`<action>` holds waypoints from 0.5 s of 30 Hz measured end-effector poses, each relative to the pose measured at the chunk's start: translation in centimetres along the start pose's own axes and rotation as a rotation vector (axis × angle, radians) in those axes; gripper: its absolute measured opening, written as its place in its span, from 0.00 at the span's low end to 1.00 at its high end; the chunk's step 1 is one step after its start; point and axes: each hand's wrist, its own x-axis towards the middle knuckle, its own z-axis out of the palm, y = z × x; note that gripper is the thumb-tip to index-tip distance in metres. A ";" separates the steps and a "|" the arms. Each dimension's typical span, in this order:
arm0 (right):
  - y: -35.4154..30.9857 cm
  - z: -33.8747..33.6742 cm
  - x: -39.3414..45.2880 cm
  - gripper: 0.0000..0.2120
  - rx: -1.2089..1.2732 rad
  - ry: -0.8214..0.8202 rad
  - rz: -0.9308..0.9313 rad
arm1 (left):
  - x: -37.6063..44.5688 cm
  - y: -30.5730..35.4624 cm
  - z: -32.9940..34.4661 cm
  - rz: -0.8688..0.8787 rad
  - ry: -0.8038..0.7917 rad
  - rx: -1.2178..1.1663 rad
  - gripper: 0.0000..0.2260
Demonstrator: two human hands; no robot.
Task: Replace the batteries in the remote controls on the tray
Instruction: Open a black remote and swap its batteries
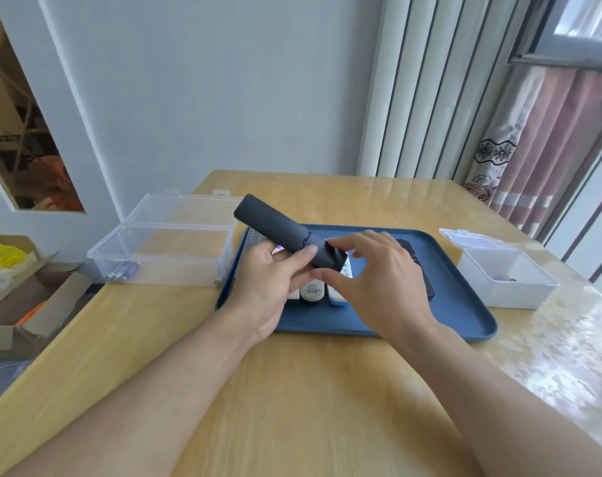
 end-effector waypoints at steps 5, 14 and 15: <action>0.0 -0.2 0.3 0.12 0.258 -0.041 0.109 | 0.2 0.2 -0.2 0.025 -0.017 -0.020 0.06; 0.7 -1.2 1.4 0.11 0.922 -0.401 0.577 | 0.5 0.3 -0.4 0.046 0.017 -0.015 0.09; 0.7 -1.4 1.4 0.09 0.982 -0.425 0.589 | 0.5 0.4 -0.4 0.063 0.032 -0.008 0.10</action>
